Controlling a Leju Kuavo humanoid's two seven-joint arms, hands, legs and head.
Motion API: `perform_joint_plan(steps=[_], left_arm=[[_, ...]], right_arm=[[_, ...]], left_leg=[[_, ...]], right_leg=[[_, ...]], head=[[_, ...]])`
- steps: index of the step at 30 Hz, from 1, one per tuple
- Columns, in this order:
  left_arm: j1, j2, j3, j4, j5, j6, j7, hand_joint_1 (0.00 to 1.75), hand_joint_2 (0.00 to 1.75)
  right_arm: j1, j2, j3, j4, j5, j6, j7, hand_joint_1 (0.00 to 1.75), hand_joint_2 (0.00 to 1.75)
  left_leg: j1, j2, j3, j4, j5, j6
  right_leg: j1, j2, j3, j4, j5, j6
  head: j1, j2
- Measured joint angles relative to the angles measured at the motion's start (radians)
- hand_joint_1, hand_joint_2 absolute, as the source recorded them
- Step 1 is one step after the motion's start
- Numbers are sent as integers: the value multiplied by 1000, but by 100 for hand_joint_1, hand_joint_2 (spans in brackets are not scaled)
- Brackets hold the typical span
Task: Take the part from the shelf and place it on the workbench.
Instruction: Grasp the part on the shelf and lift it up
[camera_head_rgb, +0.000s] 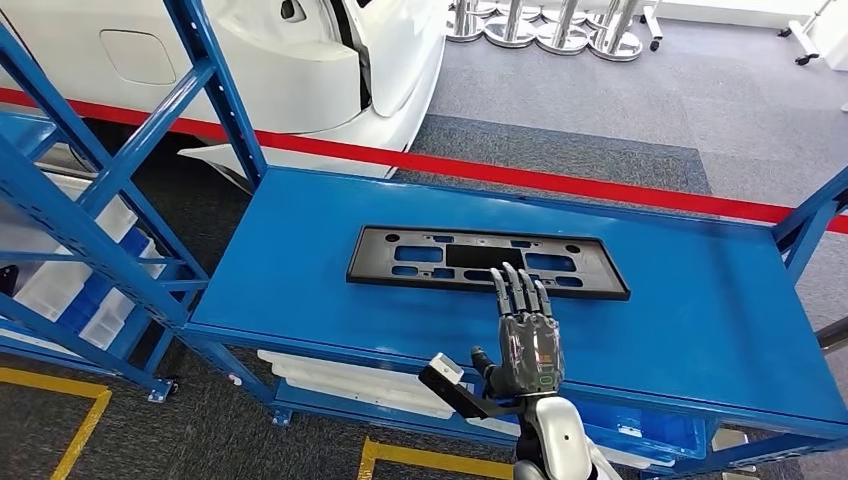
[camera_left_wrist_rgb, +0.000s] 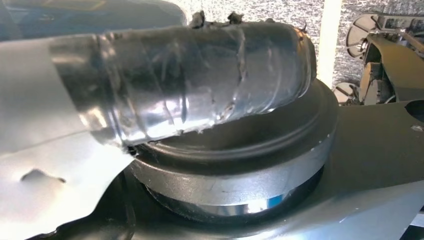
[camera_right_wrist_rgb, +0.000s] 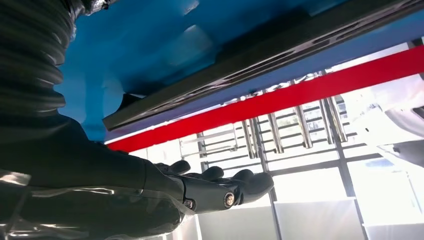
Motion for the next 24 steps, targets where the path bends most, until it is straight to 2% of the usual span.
perform_joint_plan(steps=[3, 4, 5, 8, 9, 10, 11, 12, 14, 15, 18, 19, 20, 22, 23, 24], left_arm=[[0, 0, 0, 0, 0, -1, 0, 0, 0], [0, 1, 0, 0, 0, 0, 0, 0, 0], [-1, 2, 0, 0, 0, 0, 1, 0, 0], [-6, 3, 0, 0, 0, 0, 4, 0, 0], [-6, 4, 0, 0, 0, 0, 5, 0, 0], [-6, 4, 0, 0, 1, 0, 5, 0, 0], [-5, 5, 0, 0, 1, 0, 5, 0, 0], [-3, 6, 0, 1, 2, 1, 5, 0, 0], [0, 5, 0, 2, 2, 3, 3, 0, 0], [1, 5, 0, 2, 3, 4, 2, 0, 0], [1, 4, 0, 3, 6, 6, 1, 0, 0], [1, 3, 0, 3, 8, 7, 1, 0, 0], [1, 3, 0, 3, 9, 8, 1, 0, 0], [1, 3, 0, 3, 11, 9, 1, 0, 0], [1, 3, 0, 3, 12, 9, 1, 0, 0], [1, 3, 0, 3, 13, 10, 1, 0, 0]], right_arm=[[0, 1, 2, -3, 0, 1, 0, 0, 175], [-1, 3, 2, -4, 0, 1, 0, 0, 175], [-2, 5, 3, -5, 0, 1, 0, 0, 175], [0, 8, 6, -6, -1, 3, 0, 0, 175], [1, 8, 7, -6, -1, 6, 0, 0, 175], [2, 8, 9, -5, -3, 8, 2, 0, 175], [2, 8, 10, -5, -5, 11, 3, 0, 175], [2, 8, 12, -5, -8, 14, 5, 0, 175], [1, 8, 12, -5, -15, 18, 7, 0, 175], [1, 8, 12, -5, -19, 19, 7, 0, 175], [2, 8, 15, -1, -35, 20, 6, 0, 175], [2, 8, 16, 1, -40, 20, 5, 0, 175], [2, 8, 16, 2, -42, 20, 4, 0, 175], [3, 8, 18, 6, -44, 20, 4, 0, 175], [4, 8, 19, 8, -45, 20, 3, 0, 175], [6, 8, 20, 11, -45, 20, 3, 0, 175]], left_leg=[[-1, 1, 2, -2, -2, -17], [-1, 2, -3, 12, -14, -22], [-2, 2, -19, 47, -37, -25], [-1, 2, -105, 232, -127, -34], [-1, 2, -121, 268, -134, -36], [0, 3, -119, 265, -121, -38], [2, 3, -99, 226, -93, -40], [4, 3, -65, 159, -57, -41], [6, 1, -8, 40, -15, -37], [6, -1, 4, 12, -10, -31], [4, -4, 4, 5, -11, -10], [6, -3, 4, 4, -10, -4], [8, -2, 4, 4, -9, 1], [8, 0, 3, 3, -9, 7], [8, 1, 3, 4, -9, 8], [8, 1, 3, 4, -9, 8]], right_leg=[[-2, -1, 6, -18, 8, -9], [-5, -1, 10, -27, 13, -14], [-7, -2, 15, -36, 18, -18], [-8, -5, 17, -43, 22, -23], [-8, -5, 17, -42, 21, -24], [-8, -5, 17, -40, 20, -23], [-9, -3, 17, -38, 18, -22], [-9, -1, 17, -33, 15, -19], [-7, 2, 11, -17, 6, -9], [-5, 3, 7, -10, 2, -4], [-7, 3, 1, -1, -5, 9], [-8, 2, -5, 14, -16, 15], [-10, 2, -19, 48, -37, 21], [-13, 1, -77, 173, -100, 32], [-14, 1, -111, 241, -126, 35], [-14, 1, -135, 287, -138, 36]], head=[[-1, 0], [-2, 0], [-4, 0], [-8, 0], [-8, 0], [-8, 0], [-9, 0], [-9, 0], [-9, 0], [-8, 0], [-7, 0], [-5, 0], [-3, 0], [1, 0], [1, 0], [2, 0]])
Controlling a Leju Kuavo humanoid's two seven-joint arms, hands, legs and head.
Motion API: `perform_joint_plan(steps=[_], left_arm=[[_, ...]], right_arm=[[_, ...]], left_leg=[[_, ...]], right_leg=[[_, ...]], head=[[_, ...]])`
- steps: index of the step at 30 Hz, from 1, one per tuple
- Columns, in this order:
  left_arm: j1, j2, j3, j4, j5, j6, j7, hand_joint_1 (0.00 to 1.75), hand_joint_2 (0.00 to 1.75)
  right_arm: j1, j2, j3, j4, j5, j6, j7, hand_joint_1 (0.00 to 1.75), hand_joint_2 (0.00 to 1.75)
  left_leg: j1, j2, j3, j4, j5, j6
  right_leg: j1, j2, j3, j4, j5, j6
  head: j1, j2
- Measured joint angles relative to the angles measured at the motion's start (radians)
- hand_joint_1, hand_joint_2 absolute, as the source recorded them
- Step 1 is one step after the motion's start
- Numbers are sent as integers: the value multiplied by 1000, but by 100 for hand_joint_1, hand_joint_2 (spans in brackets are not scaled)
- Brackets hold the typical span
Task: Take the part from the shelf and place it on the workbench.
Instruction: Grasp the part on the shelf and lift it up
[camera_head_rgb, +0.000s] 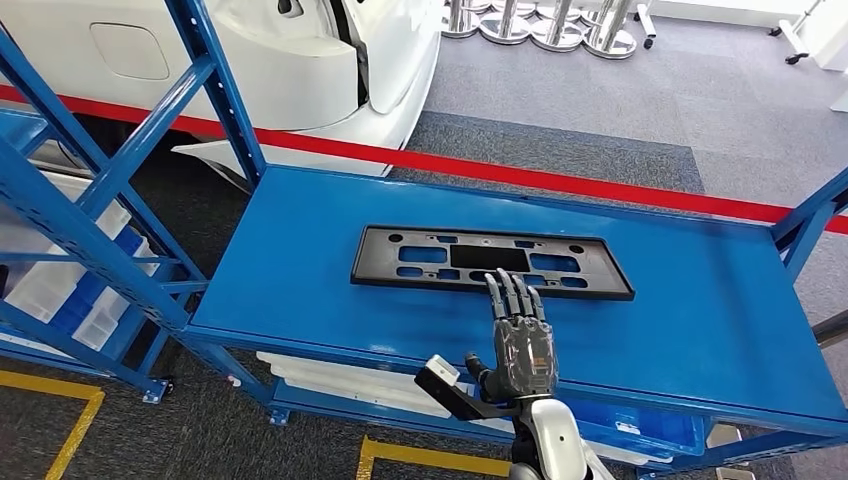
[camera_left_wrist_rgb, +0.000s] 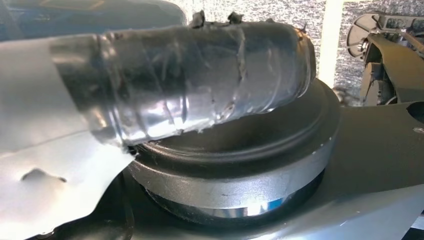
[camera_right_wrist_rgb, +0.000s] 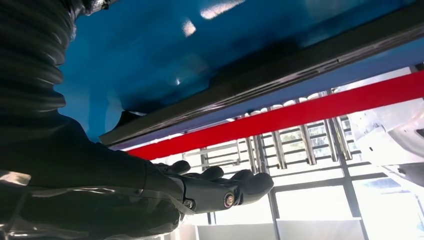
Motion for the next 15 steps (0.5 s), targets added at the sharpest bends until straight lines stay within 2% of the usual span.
perform_joint_plan(steps=[1, 2, 4, 5, 6, 7, 10, 12, 14, 15], left_arm=[[0, 0, 0, 0, 0, 0, 0, 0, 0], [0, 0, 0, 0, 1, 0, 0, 0, 0], [0, -1, 0, 0, 1, 0, 0, 0, 0], [0, -1, 0, 0, 1, 0, 0, 0, 0], [0, -2, 0, 0, 1, 0, 0, 0, 0], [0, -3, 0, -1, 1, -1, 0, 0, 0], [0, -2, 0, -1, 1, 1, 0, 0, 0], [-1, 0, 0, -1, 2, 4, 3, 0, 0], [-4, 1, 0, -1, 2, 5, 7, 0, 0], [-5, 2, 0, -1, 2, 5, 8, 0, 0]], right_arm=[[1, 0, 1, 3, -1, 0, 0, 0, 175], [2, 0, 1, 5, -1, 0, 0, 0, 175], [1, 0, 2, 6, -1, 0, 0, 0, 175], [0, 0, 2, 6, -1, 0, 0, 0, 175], [-1, 0, 2, 6, -1, 0, -1, 0, 175], [-2, 0, 2, 6, -1, 0, -1, 0, 175], [-2, 1, 2, 7, -4, 0, -2, 0, 175], [-3, 1, 2, 9, -10, 0, -2, 0, 175], [-2, 1, 2, 12, -17, 0, -2, 0, 175], [-1, 1, 2, 14, -21, 0, -2, 0, 175]], left_leg=[[-1, 0, 1, 0, 0, 0], [-2, -1, 2, 0, 0, 0], [-5, -3, 5, 0, -1, -1], [-6, -4, 6, 0, -2, -3], [-7, -4, 6, 0, -3, -7], [-7, -3, 6, -1, -4, -11], [-6, 0, 10, 0, -11, -29], [-7, 1, -16, 59, -52, -37], [-7, 1, -69, 172, -112, -42], [-7, 1, -95, 226, -132, -44]], right_leg=[[0, 0, -8, 12, 7, -2], [1, 0, 4, -20, 32, -7], [6, 0, 69, -162, 104, -27], [10, -1, 99, -228, 129, -35], [13, -2, 119, -271, 143, -41], [16, -4, 126, -289, 144, -44], [13, -4, 136, -310, 154, -51], [7, -5, 147, -328, 163, -57], [7, -7, 149, -332, 165, -59], [7, -8, 149, -332, 165, -60]], head=[[0, 0], [0, 0], [0, 0], [0, 0], [0, 0], [-1, 0], [-2, 0], [-4, 0], [-6, 0], [-6, 0]])
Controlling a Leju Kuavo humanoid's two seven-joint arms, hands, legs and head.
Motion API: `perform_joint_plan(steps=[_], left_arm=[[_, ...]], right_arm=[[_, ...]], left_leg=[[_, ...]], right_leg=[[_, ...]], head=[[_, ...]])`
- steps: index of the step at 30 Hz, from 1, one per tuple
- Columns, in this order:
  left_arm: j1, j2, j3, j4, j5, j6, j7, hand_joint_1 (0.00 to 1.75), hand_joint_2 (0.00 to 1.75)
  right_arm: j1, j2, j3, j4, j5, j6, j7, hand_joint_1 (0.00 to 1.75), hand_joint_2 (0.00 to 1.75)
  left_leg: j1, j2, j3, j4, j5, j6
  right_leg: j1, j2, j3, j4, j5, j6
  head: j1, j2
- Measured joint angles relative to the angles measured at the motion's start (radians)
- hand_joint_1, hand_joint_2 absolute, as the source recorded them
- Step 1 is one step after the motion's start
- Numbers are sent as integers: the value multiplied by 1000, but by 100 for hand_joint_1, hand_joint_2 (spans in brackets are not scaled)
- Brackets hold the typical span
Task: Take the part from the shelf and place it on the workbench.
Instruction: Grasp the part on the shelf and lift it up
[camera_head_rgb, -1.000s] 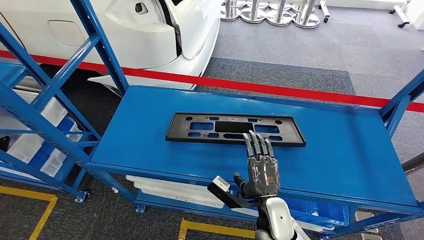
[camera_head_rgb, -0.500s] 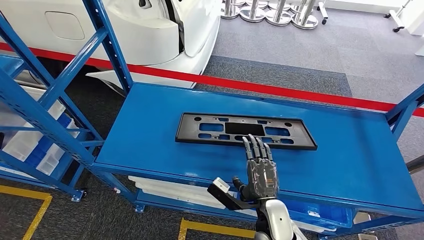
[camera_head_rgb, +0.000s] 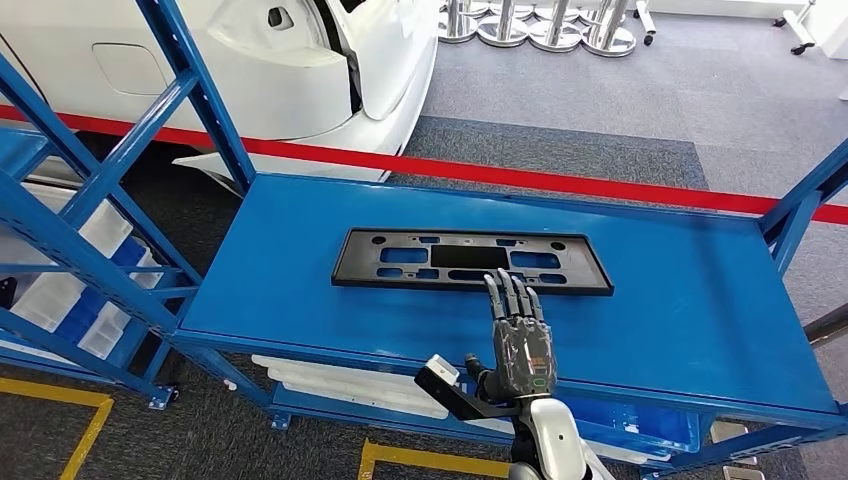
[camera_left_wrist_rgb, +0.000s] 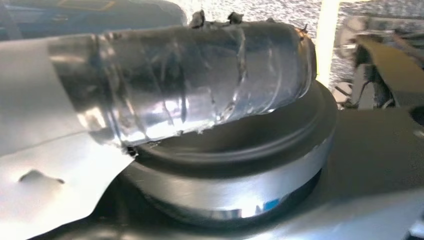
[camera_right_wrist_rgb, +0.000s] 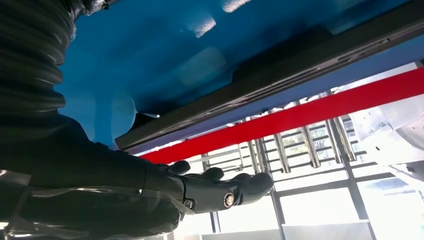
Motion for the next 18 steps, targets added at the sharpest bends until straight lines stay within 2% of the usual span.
perform_joint_plan(steps=[1, 2, 3, 5, 6, 7, 8, 11, 12, 13, 15, 16, 17, 18], left_arm=[[-1, 1, 0, 0, 0, 0, 1, 0, 0], [-1, 3, 0, 0, 0, 0, 2, 0, 0], [-1, 4, 0, 0, 0, 1, 3, 0, 0], [2, 6, 0, 1, 0, 3, 3, 0, 0], [3, 6, 0, 2, 0, 3, 2, 0, 0], [4, 6, 0, 3, 0, 4, 1, 0, 0], [5, 6, 0, 4, 0, 4, 0, 0, 0], [4, 5, 0, 4, 0, 4, -1, 0, 0], [4, 4, 0, 4, 0, 4, -1, 0, 0], [4, 4, -1, 4, 0, 4, -2, 0, 0], [4, 4, -1, 4, 0, 4, 0, 0, 0], [5, 4, -1, 4, 0, 4, 1, 0, 0], [5, 4, -1, 4, 0, 4, 3, 0, 0], [5, 4, -1, 4, 0, 4, 4, 0, 0]], right_arm=[[1, 0, 0, 3, -5, 0, 0, 0, 175], [3, 0, 0, 6, -11, 0, 0, 0, 175], [5, 0, 0, 10, -18, -1, 0, 0, 175], [7, 0, -1, 17, -33, -5, 0, 0, 175], [8, 0, -1, 21, -40, -9, 0, 0, 175], [8, -1, -2, 26, -45, -12, 0, 0, 175], [9, -1, -3, 32, -51, -16, 0, 0, 175], [10, -2, -6, 54, -62, -26, 0, 0, 175], [10, -3, -7, 60, -64, -30, 0, 0, 175], [10, -4, -9, 65, -65, -32, 0, 0, 175], [13, -8, -11, 76, -69, -36, 0, 0, 175], [15, -10, -11, 81, -70, -37, 0, 0, 175], [16, -13, -12, 86, -71, -38, 0, 0, 175], [16, -14, -12, 90, -72, -39, 0, 0, 175]], left_leg=[[0, 0, -19, 40, -10, -2], [0, 0, -26, 55, -6, -4], [1, 0, -15, 33, 16, -5], [4, 1, 45, -92, 86, -7], [5, 1, 76, -159, 111, -5], [6, 0, 96, -203, 124, 0], [5, -1, 105, -225, 127, 6], [6, -3, 103, -228, 126, 28], [8, -2, 104, -229, 126, 32], [10, -1, 105, -229, 127, 36], [9, 0, 105, -229, 127, 41], [9, 0, 106, -229, 126, 43], [8, 0, 107, -229, 125, 44], [7, -1, 109, -229, 124, 44]], right_leg=[[0, -1, 0, 0, 0, 0], [0, -1, 0, 1, -1, 0], [0, 0, 1, 2, -2, 1], [-1, 3, 0, 9, -6, 6], [1, 5, -3, 18, -11, 11], [3, 6, -7, 25, -15, 16], [4, 7, -11, 31, -19, 20], [4, 7, -15, 41, -26, 33], [3, 7, -23, 59, -39, 39], [2, 7, -35, 88, -57, 45], [-2, 7, -98, 222, -121, 57], [-3, 7, -133, 289, -144, 60], [-4, 7, -160, 339, -155, 61], [-4, 7, -163, 338, -140, 58]], head=[[0, 0], [0, 0], [0, 0], [-1, 0], [-2, 0], [-2, 0], [-2, 0], [-2, 0], [0, 0], [2, 0], [7, 0], [7, 0], [6, 0], [6, 0]])
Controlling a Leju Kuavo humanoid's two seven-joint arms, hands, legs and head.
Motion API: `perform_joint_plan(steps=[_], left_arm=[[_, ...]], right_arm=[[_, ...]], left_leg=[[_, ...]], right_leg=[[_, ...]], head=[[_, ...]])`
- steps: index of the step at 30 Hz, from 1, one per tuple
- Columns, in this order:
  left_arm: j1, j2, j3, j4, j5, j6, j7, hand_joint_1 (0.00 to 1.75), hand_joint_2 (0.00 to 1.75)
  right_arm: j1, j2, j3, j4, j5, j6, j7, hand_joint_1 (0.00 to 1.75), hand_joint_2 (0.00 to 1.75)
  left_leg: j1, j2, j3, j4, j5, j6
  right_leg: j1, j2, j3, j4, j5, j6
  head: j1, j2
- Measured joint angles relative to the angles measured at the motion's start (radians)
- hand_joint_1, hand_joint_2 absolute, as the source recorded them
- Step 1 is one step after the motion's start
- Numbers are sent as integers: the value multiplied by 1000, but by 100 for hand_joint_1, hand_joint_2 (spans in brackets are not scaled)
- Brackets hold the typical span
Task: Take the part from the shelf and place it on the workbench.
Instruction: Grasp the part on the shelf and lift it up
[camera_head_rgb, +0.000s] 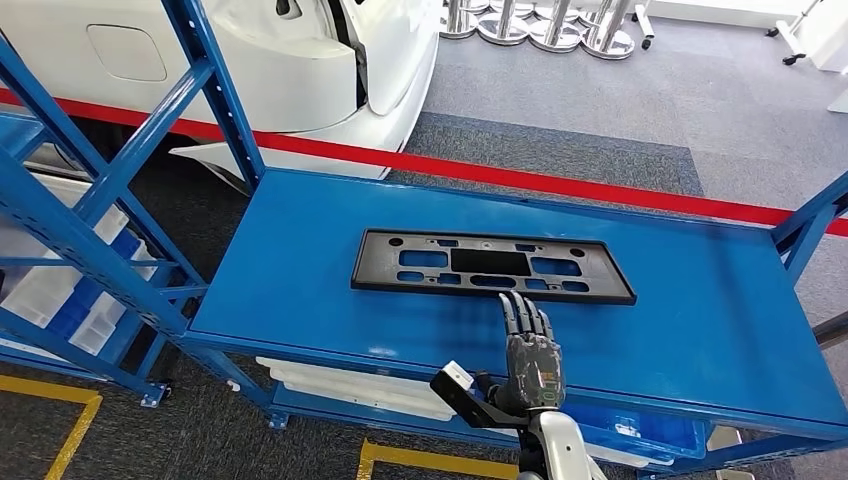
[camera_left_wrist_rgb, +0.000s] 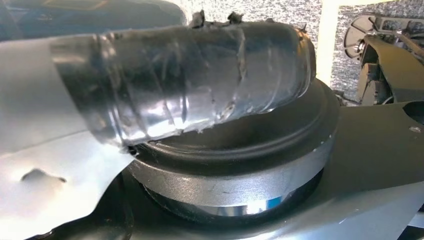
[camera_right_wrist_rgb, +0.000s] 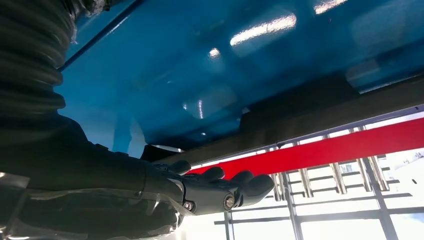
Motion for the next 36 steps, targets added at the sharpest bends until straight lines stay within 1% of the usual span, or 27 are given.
perform_joint_plan(steps=[1, 3, 4, 5, 7, 9, 10, 11, 13, 14, 15, 16, 18, 19, 20, 22, 25, 26, 28, 29, 30, 31, 32, 33, 34, 35, 36], left_arm=[[0, 0, 0, 0, 0, 0, 1, 0, 0], [0, 0, 0, 0, 0, 0, 1, 0, 0], [0, -1, 0, 0, 0, -1, 1, 0, 0], [0, -1, 0, 0, 0, -1, 1, 0, 0], [-1, -1, 0, 0, 0, -1, 1, 0, 0], [0, 1, -1, 0, 0, -1, 1, 0, 0], [0, 2, -1, 0, 0, 0, 2, 0, 0], [-1, 3, -1, 0, 0, 0, 3, 0, 0], [-5, 5, -1, 0, 0, 0, 7, 0, 0], [-7, 6, -1, 0, 0, 0, 8, 0, 0], [-8, 8, -1, 0, 0, 0, 10, 0, 0], [-7, 8, -1, 0, 0, 0, 10, 0, 0], [-4, 9, -1, 1, 0, 2, 10, 0, 0], [-3, 10, -1, 2, 0, 3, 10, 0, 0], [-1, 10, -1, 2, 0, 5, 10, 0, 0], [0, 10, -1, 3, 0, 7, 10, 0, 0], [0, 9, -1, 2, 0, 8, 10, 0, 0], [0, 8, -1, 2, 0, 8, 9, 0, 0], [0, 8, -1, 2, 0, 9, 10, 0, 0], [0, 8, -1, 2, 0, 9, 11, 0, 0], [0, 8, -2, 2, -1, 9, 12, 0, 0], [1, 8, -3, 2, -1, 9, 14, 0, 0], [1, 8, -4, 2, -1, 9, 14, 0, 0], [1, 8, -5, 2, -1, 9, 14, 0, 0], [0, 7, -5, 2, -2, 9, 14, 0, 0], [0, 7, -6, 2, -2, 8, 14, 0, 0], [0, 6, -6, 2, -3, 7, 13, 0, 0]], right_arm=[[-1, -1, -1, 3, 0, -1, 0, 0, 175], [-4, -3, -3, 7, 0, -1, 1, 0, 175], [-5, -3, -4, 8, 0, -1, 2, 0, 175], [-6, -4, -6, 9, 0, -1, 3, 0, 175], [-8, -5, -9, 12, -1, -1, 4, 0, 175], [-8, -4, -13, 12, -1, 0, 5, 0, 175], [-9, -4, -15, 13, -1, 1, 6, 0, 175], [-9, -3, -16, 13, -1, 3, 7, 0, 175], [-8, -3, -17, 16, -2, 6, 7, 0, 175], [-8, -3, -17, 17, -2, 6, 7, 0, 175], [-7, -3, -17, 18, -2, 6, 7, 0, 175], [-7, -3, -17, 19, -2, 6, 7, 0, 175], [-7, -3, -17, 20, -1, 6, 7, 0, 175], [-7, -3, -17, 21, -1, 5, 7, 0, 175], [-7, -3, -17, 21, -1, 4, 7, 0, 175], [-8, -3, -18, 22, 0, 1, 7, 0, 175], [-9, -4, -19, 23, 0, -1, 7, 0, 175], [-9, -4, -20, 23, 0, -2, 7, 0, 175], [-9, -6, -20, 25, 0, -2, 8, 0, 175], [-8, -6, -21, 26, 0, -2, 10, 0, 175], [-7, -7, -21, 27, 1, -2, 12, 0, 175], [-7, -8, -22, 28, 1, -2, 15, 0, 175], [-7, -10, -23, 28, 2, -2, 17, 0, 175], [-7, -13, -25, 29, 2, -2, 19, 0, 175], [-8, -15, -28, 29, 2, -1, 21, 0, 175], [-10, -17, -31, 29, 3, 0, 23, 0, 175], [-12, -20, -35, 29, 3, 2, 25, 0, 175]], left_leg=[[-1, -1, 3, 0, -1, 0], [-4, -2, 10, -1, -4, -1], [-6, -3, 11, -1, -6, -4], [-6, -3, 12, -1, -8, -8], [-7, -2, 13, -6, -11, -19], [-8, 0, 17, -3, -19, -30], [-8, 1, 9, 19, -34, -35], [-9, 1, -13, 64, -58, -39], [-9, 1, -82, 190, -113, -43], [-9, 1, -113, 241, -126, -44], [-9, 1, -127, 262, -121, -45], [-9, 1, -123, 245, -97, -45], [-9, 2, -72, 128, -20, -43], [-9, 3, -42, 63, 7, -39], [-10, 4, -22, 18, 22, -33], [-12, 3, -9, -11, 17, -19], [-8, 1, 8, -11, 11, -1], [-6, 1, 16, -11, 10, 3], [-5, 1, 23, -12, 6, 8], [-6, 1, 24, -11, 4, 9], [-7, 0, 26, -11, 1, 9], [-9, 0, 31, -11, -3, 10], [-12, -1, 37, -11, -7, 10], [-14, -2, 43, -12, -11, 10], [-16, -3, 49, -13, -14, 9], [-16, -4, 52, -14, -17, 7], [-16, -5, 52, -17, -18, 3]], right_leg=[[1, 0, 16, -40, 31, -6], [5, 1, 84, -186, 102, -25], [8, 0, 111, -246, 123, -33], [11, -1, 129, -284, 131, -38], [14, -3, 135, -302, 128, -41], [9, -2, 147, -319, 133, -48], [6, -2, 156, -330, 136, -52], [3, -3, 164, -339, 139, -55], [3, -5, 169, -342, 137, -58], [4, -6, 170, -341, 134, -59], [4, -5, 173, -341, 131, -59], [4, -4, 178, -341, 127, -59], [4, -2, 190, -338, 115, -54], [6, 0, 194, -333, 107, -50], [8, 1, 197, -330, 100, -45], [11, 1, 200, -320, 92, -35], [10, 1, 193, -291, 77, -21], [7, 1, 174, -255, 58, -15], [2, 1, 104, -128, 7, -3], [-1, 1, 63, -66, -11, 1], [-1, 1, 33, -31, -11, 1], [-1, 1, 20, -31, 7, -3], [1, 1, 27, -73, 45, -10], [5, 1, 47, -139, 92, -22], [10, 1, 69, -205, 127, -35], [16, 1, 87, -259, 144, -47], [21, 2, 98, -292, 150, -56]], head=[[0, 0], [0, 0], [0, 0], [0, 0], [0, 0], [-2, 0], [-3, 0], [-5, 0], [-7, 0], [-7, 0], [-7, 0], [-7, 0], [-7, 0], [-7, 0], [-6, 0], [-6, 0], [-4, 0], [-2, 0], [3, 0], [3, 0], [3, 0], [4, 0], [4, 0], [4, 0], [2, 0], [1, 0], [0, 0]])
